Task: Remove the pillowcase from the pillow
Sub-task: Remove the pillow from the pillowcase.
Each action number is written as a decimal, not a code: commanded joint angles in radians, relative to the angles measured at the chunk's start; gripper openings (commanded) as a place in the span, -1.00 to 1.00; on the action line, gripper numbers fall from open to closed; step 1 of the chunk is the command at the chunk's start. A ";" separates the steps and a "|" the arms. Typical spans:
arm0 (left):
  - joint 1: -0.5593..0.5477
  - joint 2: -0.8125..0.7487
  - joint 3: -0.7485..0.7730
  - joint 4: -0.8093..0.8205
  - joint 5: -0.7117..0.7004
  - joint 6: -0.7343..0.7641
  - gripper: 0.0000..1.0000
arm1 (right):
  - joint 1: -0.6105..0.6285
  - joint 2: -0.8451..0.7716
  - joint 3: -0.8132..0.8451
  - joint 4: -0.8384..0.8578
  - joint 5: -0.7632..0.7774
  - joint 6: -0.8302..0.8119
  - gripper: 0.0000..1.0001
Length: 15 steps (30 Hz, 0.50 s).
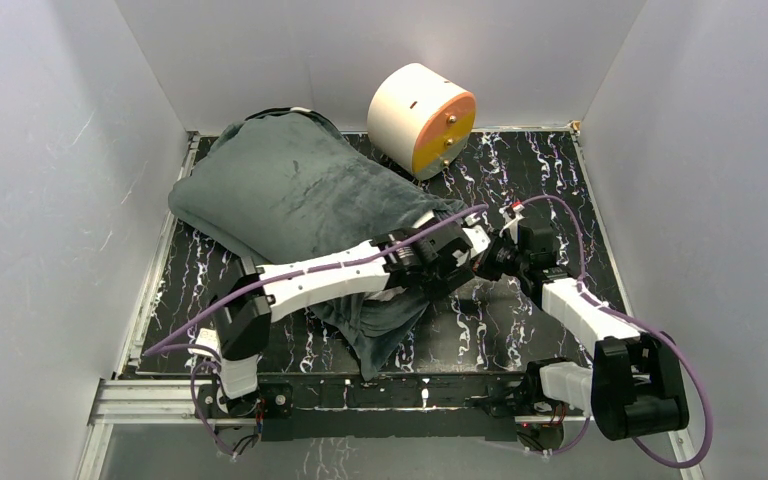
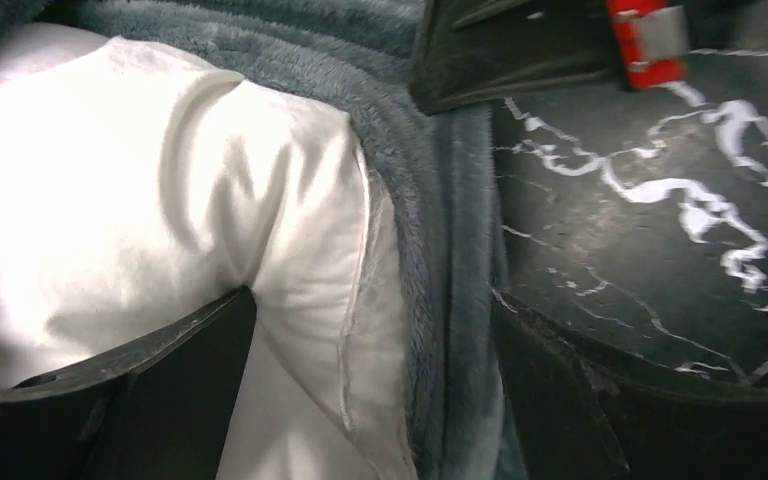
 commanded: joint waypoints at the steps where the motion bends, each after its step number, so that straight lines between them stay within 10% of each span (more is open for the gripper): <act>1: 0.019 0.032 0.069 -0.061 -0.211 0.074 0.72 | -0.006 -0.042 -0.041 -0.031 0.057 0.006 -1.00; 15: 0.157 0.008 0.194 -0.132 0.154 0.068 0.94 | -0.006 -0.050 -0.064 -0.018 0.048 0.015 -1.00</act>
